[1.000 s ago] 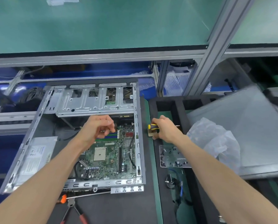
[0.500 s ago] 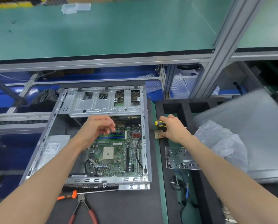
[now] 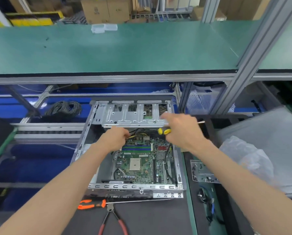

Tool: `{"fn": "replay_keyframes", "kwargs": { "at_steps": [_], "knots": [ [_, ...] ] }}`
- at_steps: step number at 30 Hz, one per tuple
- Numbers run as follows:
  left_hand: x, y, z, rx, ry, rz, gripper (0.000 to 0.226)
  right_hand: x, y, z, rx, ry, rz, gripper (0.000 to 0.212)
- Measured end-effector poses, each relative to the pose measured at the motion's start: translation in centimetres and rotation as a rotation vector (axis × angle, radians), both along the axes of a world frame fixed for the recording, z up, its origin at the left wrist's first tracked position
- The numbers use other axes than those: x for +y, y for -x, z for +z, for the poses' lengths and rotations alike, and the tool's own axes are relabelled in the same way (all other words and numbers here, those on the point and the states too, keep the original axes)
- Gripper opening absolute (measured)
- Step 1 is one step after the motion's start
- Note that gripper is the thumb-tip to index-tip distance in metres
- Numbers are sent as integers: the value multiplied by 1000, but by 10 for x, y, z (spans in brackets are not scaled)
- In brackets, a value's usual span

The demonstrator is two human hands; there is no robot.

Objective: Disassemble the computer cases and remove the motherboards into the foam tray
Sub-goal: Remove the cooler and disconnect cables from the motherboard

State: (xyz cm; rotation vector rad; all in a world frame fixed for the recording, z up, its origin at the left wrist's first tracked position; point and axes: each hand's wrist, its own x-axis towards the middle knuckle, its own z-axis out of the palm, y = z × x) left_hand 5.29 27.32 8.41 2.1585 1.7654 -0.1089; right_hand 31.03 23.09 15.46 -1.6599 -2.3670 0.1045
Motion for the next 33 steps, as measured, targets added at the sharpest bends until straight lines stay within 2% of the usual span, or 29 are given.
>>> {"fn": "replay_keyframes", "kwargs": {
  "at_steps": [3, 6, 9, 13, 15, 17, 19, 21, 24, 27, 33],
  "knots": [
    [9, 10, 5, 195, 87, -101, 51, -9, 46, -7, -275, 155, 120, 22],
    [18, 21, 9, 163, 192, -161, 53, -12, 79, -23, -331, 303, 124, 9],
    [19, 30, 6, 218, 274, -185, 51, -8, 104, -38, -260, 553, 53, 26],
    [17, 34, -9, 400, 368, -127, 47, -2, 111, -60, -191, 783, -55, 24],
    [21, 35, -11, 422, 436, -128, 54, 0, 106, -73, -170, 846, -151, 39],
    [26, 36, -9, 387, 562, -159, 59, 3, 98, -86, -56, 911, -263, 64],
    [29, 38, -8, 374, 622, -167, 61, 8, 91, -93, 71, 919, -360, 78],
    [30, 37, -6, 383, 626, -171, 60, 12, 84, -99, 123, 866, -423, 83],
    [29, 34, -8, 386, 631, -181, 65, 13, 79, -104, 207, 788, -483, 73],
    [28, 32, -10, 380, 626, -199, 68, 11, 80, -107, 196, 721, -506, 59],
    [25, 31, -13, 391, 587, -256, 65, 3, 79, -107, 178, 683, -520, 50]
  ]
}}
